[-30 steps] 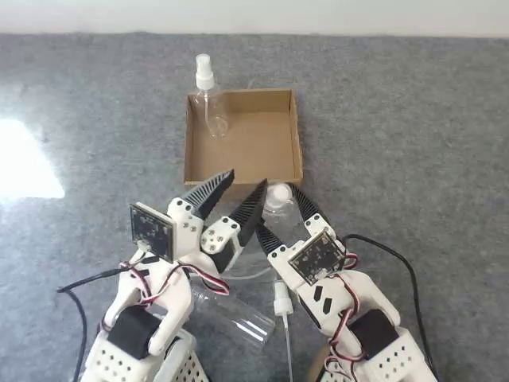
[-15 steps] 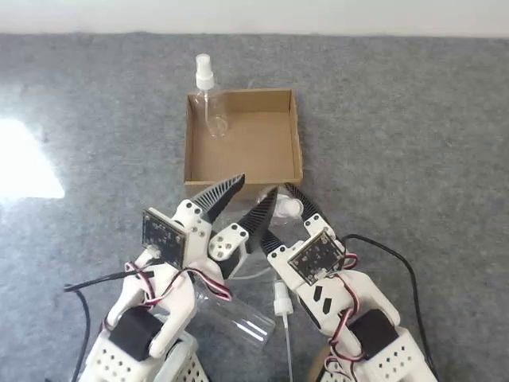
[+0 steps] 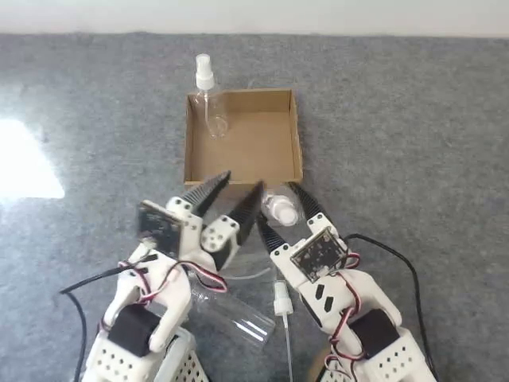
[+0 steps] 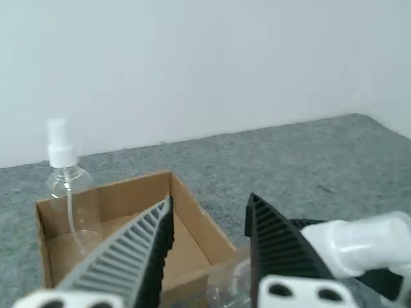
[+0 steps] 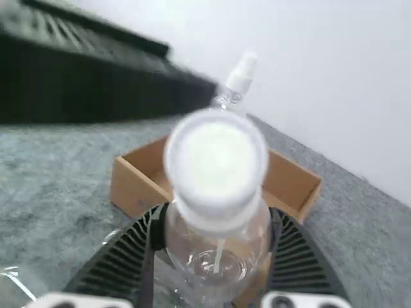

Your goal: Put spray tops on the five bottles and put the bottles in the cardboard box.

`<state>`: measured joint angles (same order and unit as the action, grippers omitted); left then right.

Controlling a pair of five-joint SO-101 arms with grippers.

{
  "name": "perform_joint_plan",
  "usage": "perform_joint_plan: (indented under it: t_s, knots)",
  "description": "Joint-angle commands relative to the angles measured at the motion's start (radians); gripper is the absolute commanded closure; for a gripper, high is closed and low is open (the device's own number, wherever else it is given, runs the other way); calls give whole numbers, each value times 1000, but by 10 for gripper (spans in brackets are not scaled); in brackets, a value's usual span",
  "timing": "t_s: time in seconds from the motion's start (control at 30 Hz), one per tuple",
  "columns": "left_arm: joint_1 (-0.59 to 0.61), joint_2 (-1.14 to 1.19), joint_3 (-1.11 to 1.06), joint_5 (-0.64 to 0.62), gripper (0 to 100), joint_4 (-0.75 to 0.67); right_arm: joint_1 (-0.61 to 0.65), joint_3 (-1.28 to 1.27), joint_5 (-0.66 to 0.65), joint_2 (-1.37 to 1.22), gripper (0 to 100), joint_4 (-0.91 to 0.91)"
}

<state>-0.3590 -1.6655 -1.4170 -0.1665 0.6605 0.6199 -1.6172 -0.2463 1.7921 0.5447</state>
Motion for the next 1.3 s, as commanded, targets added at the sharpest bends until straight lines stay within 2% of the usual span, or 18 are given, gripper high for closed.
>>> perform_joint_plan:
  t_s: [0.0, 0.13, 0.33, 0.63, 0.8, 1.17, 1.27]
  knots:
    - [91, -5, 97, -31, 827, 3, -45, 15, 12, 24, 887, 16]
    - [218, -5, 108, -9, 828, 6, -47, 15, 12, 24, 887, 16]
    - [479, -5, 51, -8, 827, 6, -47, 0, 12, 24, 887, 16]
    - [649, -5, -85, -9, 826, 6, -47, 2, 12, 24, 887, 16]
    - [666, -5, -188, -9, 826, 2, -42, 2, 12, 24, 888, 16]
    - [674, -5, -186, -8, 829, 6, -41, 20, 12, 22, 888, 18]
    - [674, -5, -189, -8, 829, 6, -41, 58, 14, 22, 888, 77]
